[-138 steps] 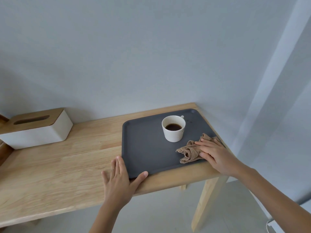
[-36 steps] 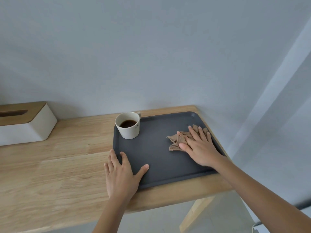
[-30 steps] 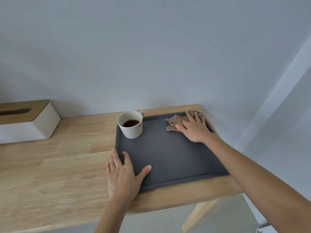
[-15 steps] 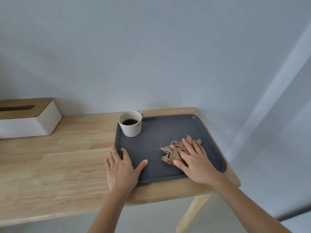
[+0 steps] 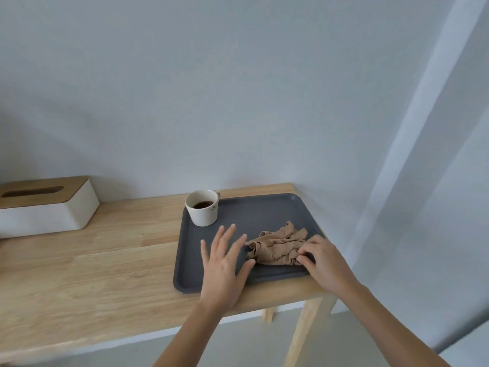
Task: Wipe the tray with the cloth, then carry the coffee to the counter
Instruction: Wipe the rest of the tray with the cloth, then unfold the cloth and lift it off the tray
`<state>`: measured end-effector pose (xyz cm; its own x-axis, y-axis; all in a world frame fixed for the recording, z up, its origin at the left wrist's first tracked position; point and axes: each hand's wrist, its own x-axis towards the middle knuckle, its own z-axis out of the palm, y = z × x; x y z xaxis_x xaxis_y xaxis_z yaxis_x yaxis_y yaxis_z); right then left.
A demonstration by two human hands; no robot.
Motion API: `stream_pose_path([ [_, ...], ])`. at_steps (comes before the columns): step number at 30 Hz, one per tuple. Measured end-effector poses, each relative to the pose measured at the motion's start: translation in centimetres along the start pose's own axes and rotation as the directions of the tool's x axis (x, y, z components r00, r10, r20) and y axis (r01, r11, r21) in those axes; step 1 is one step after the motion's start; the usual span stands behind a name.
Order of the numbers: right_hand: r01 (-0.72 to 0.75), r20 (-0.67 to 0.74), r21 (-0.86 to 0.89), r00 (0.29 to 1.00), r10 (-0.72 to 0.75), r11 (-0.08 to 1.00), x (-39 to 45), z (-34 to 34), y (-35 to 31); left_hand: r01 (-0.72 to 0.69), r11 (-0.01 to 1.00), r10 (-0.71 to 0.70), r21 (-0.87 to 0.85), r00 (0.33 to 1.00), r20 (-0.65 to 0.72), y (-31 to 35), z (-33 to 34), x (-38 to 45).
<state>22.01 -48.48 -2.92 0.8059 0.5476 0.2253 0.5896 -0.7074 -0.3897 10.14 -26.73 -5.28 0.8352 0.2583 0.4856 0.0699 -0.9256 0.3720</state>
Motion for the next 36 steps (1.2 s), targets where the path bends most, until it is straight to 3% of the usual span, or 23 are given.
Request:
stream_pose_path([
  [3, 0.040, -0.050, 0.077, 0.998, -0.036, 0.996, 0.6, -0.9, -0.7, -0.138, 0.989, 0.144, -0.053, 0.977, 0.156, 2.8, 0.9, 0.8],
  [6, 0.010, -0.080, 0.219, 0.997, 0.007, 0.976, 1.8, -3.3, -2.0, -0.102, 0.994, 0.111, -0.050, 0.965, 0.239, 4.3, 1.6, 2.0],
  [11, 0.022, -0.056, 0.283, 0.998, -0.007, 0.959, 3.5, -8.1, -3.9, -0.025, 0.993, 0.040, -0.118, 0.991, 0.131, 4.5, 0.6, 4.9],
  [18, 0.133, 0.064, 0.241, 0.986, -0.153, 0.961, 4.9, -12.3, -5.9, -0.169, 0.948, 0.186, -0.269, 0.982, 0.041, 2.9, -4.8, 9.9],
  [21, 0.130, 0.065, 0.242, 0.986, -0.150, 0.961, 5.6, -12.8, -6.6, -0.153, 0.920, 0.182, -0.362, 0.982, 0.049, 3.2, -6.3, 9.4],
  [25, 0.103, 0.140, 0.240, 0.980, -0.140, 0.965, 6.4, -13.8, -9.2, -0.250, 0.899, 0.252, -0.360, 0.967, -0.043, 3.1, -5.3, 6.2],
  [28, 0.171, 0.211, 0.164, 0.956, -0.204, 0.971, 6.5, -14.3, -11.6, -0.169, 0.914, 0.151, -0.369, 0.985, -0.078, 4.6, -4.4, 4.1],
  [33, 0.251, 0.241, 0.029, 0.938, -0.250, 0.968, 7.6, -14.4, -14.2, 0.078, 0.975, -0.117, -0.207, 0.976, -0.182, 7.0, -3.6, 3.4],
  [36, 0.270, 0.242, 0.023, 0.933, -0.268, 0.962, 8.4, -14.2, -14.6, 0.106, 0.970, -0.150, -0.218, 0.969, -0.198, 5.5, -3.9, 3.5],
])
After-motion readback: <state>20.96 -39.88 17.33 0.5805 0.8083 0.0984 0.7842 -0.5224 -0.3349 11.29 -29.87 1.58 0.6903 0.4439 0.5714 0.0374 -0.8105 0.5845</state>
